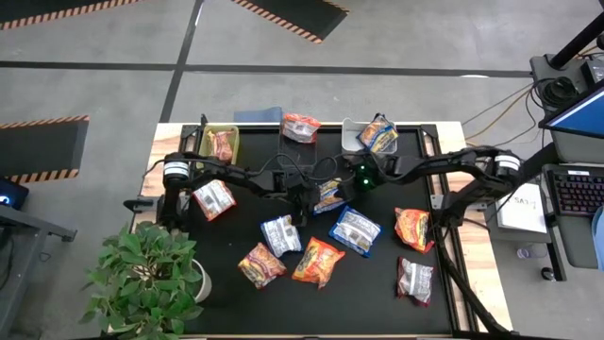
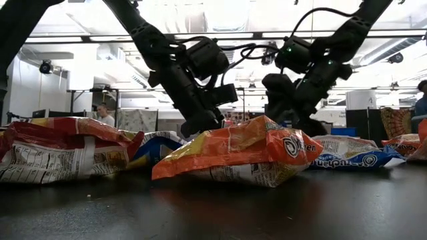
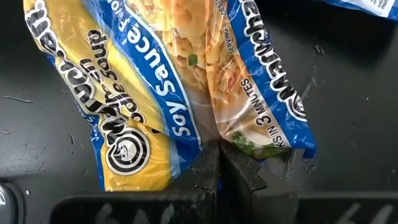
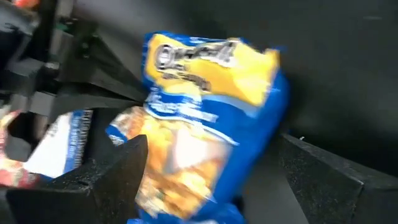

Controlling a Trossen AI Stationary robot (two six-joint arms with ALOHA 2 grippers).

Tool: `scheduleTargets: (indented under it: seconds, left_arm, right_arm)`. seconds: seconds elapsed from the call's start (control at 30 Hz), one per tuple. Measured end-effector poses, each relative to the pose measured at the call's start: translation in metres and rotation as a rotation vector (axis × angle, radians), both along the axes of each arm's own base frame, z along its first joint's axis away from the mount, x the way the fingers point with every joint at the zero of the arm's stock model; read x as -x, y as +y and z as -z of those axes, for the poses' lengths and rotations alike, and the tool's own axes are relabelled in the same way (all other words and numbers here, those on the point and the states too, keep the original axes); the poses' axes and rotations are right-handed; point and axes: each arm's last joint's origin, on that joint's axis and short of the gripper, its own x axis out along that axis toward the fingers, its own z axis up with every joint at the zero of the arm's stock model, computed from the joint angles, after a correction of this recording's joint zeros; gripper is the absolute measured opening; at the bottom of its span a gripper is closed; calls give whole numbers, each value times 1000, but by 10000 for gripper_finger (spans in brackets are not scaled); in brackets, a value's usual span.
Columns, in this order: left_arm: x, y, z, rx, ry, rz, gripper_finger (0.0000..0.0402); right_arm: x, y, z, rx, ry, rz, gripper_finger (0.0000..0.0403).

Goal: Sort Maruchan noodles
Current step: Put the blue noodle pack into the white bin

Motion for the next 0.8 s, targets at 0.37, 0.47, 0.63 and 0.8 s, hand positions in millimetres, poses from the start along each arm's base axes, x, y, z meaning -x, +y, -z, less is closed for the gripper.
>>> scheduleTargets:
  seconds: [0.37,0.47,0.63,0.8]
  left_arm:
    - [0,0,-1,3,-6,-5,0]
    - [0,0,-3,2,-11,-5,0]
    - [4,-1,-15,-5,-16,3,0]
    - [10,-1,-39,-39,-44,36,0]
  right_arm:
    - [-11,-1,9,-26,-55,-8,221]
    - [-11,-1,10,-26,-54,-8,166]
    - [-10,-1,8,-18,-59,-18,93]
    - [-9,0,-2,4,-94,-28,64]
